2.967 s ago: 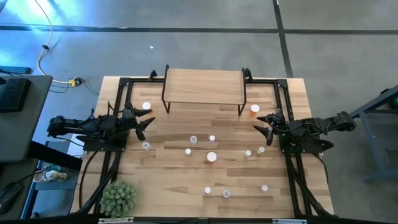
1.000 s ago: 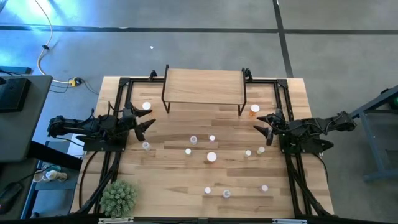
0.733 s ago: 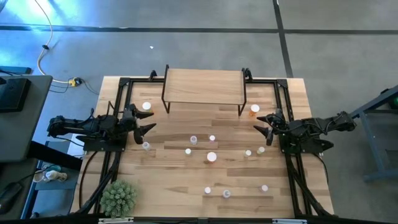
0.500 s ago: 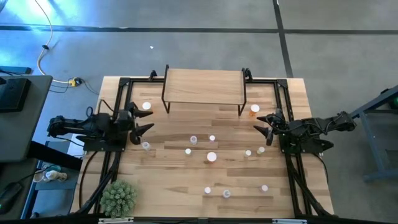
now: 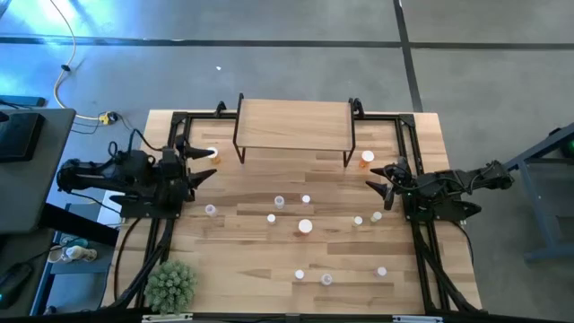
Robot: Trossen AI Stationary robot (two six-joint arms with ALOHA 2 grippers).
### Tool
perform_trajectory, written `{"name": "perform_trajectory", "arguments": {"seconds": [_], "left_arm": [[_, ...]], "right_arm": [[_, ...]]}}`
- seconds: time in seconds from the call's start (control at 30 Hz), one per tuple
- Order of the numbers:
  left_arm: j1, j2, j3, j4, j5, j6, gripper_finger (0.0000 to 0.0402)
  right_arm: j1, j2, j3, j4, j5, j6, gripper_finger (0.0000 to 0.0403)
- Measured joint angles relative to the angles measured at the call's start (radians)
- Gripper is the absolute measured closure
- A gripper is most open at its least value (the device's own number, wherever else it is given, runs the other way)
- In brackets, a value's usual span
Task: Pick and place medicine bottles onto shelf by color
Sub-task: Put the top left transparent pill bottle on the shelf
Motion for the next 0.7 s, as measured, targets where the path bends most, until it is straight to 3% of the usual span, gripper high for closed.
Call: {"name": "perform_trajectory", "arguments": {"seconds": [0.3,0.5,0.7], "left_arm": [[0.0,0.263,0.223,-0.415,-0.007,-0.174,0.0143],[0.0,0.39,0.249,-0.603,0.005,-0.44,0.0143],[0.0,0.485,0.249,-0.727,0.08,-0.704,0.0143]], "right_arm": [[0.0,0.0,0.0,0.0,0.0,0.0,0.0174],[0.0,0.0,0.0,0.0,0.0,0.0,0.0174],[0.0,0.0,0.0,0.0,0.0,0.0,0.0174]]}}
